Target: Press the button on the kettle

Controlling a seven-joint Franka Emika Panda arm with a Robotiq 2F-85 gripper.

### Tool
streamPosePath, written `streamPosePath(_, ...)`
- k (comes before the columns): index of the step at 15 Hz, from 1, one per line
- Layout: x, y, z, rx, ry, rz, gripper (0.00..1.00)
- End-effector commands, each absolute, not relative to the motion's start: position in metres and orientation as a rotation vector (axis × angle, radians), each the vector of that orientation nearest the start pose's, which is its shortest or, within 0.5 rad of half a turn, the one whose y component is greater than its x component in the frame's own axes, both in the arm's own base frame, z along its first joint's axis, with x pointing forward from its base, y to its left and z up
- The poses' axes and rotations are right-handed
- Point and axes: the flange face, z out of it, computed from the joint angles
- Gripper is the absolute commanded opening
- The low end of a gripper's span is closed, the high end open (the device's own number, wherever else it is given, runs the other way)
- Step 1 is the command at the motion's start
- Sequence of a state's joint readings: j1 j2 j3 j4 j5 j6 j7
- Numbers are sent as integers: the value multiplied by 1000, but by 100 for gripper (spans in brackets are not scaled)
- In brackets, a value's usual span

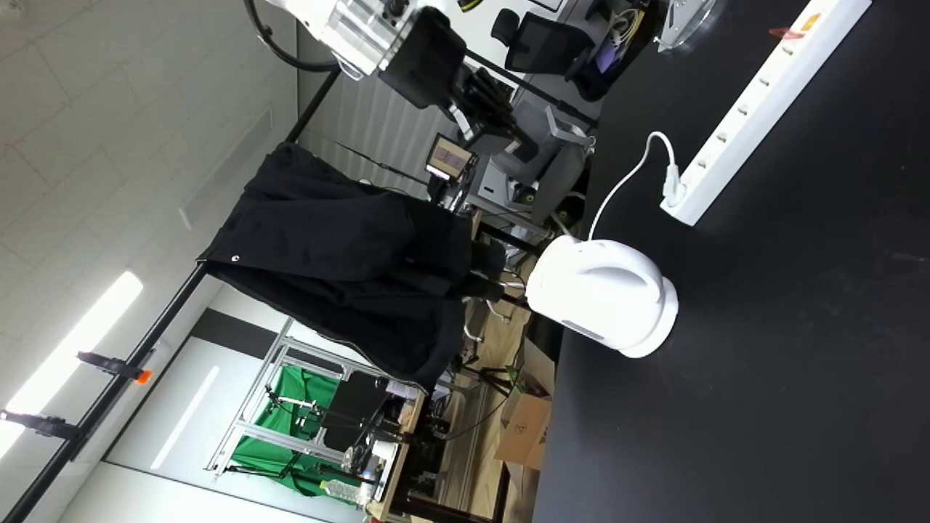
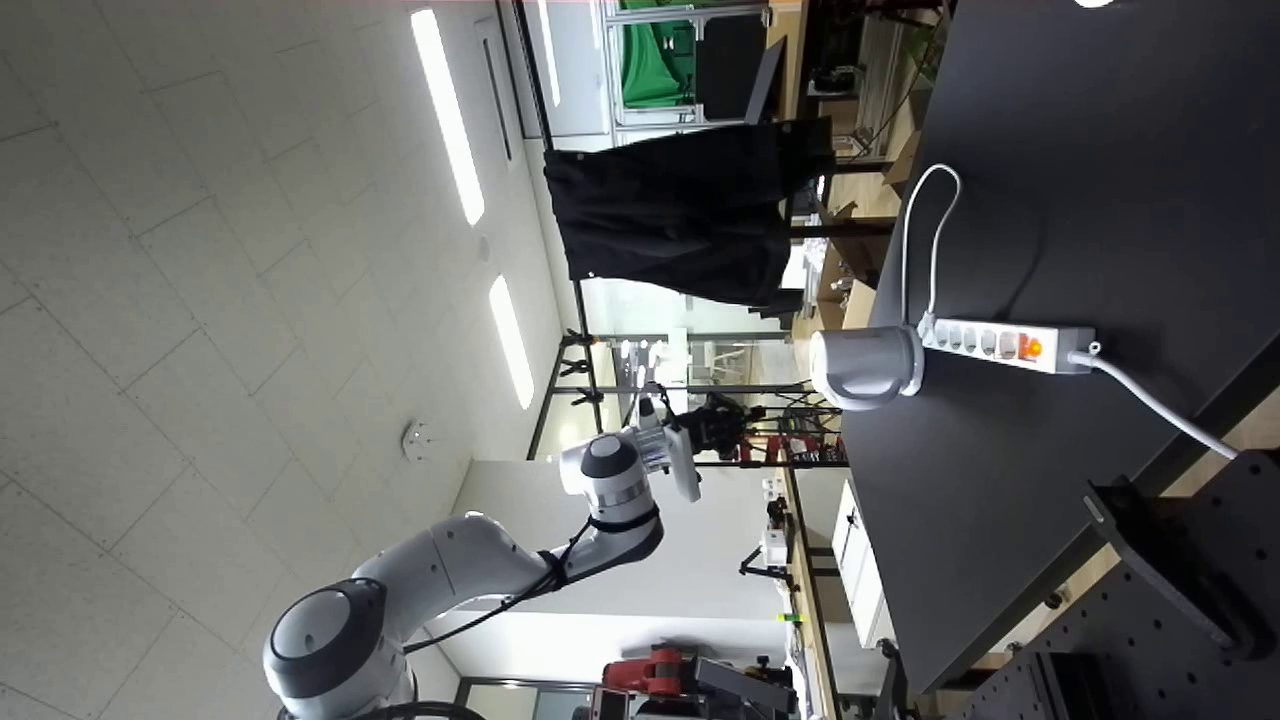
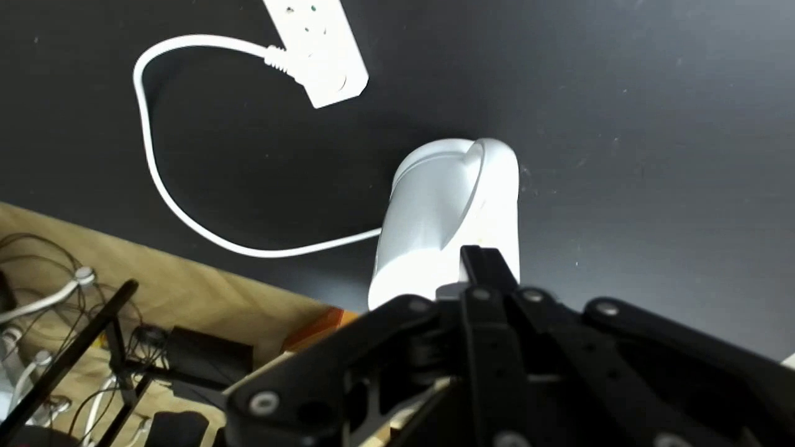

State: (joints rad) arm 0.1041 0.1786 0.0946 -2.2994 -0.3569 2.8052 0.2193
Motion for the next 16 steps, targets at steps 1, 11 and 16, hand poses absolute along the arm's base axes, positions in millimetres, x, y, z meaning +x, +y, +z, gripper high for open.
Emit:
streamPosePath(1, 541, 125, 297, -3138, -454, -520, 1)
streamPosePath(11, 549, 126, 277, -3135, -443, -586, 0)
streamPosePath(16, 552, 130, 242, -3099, -430, -642, 0)
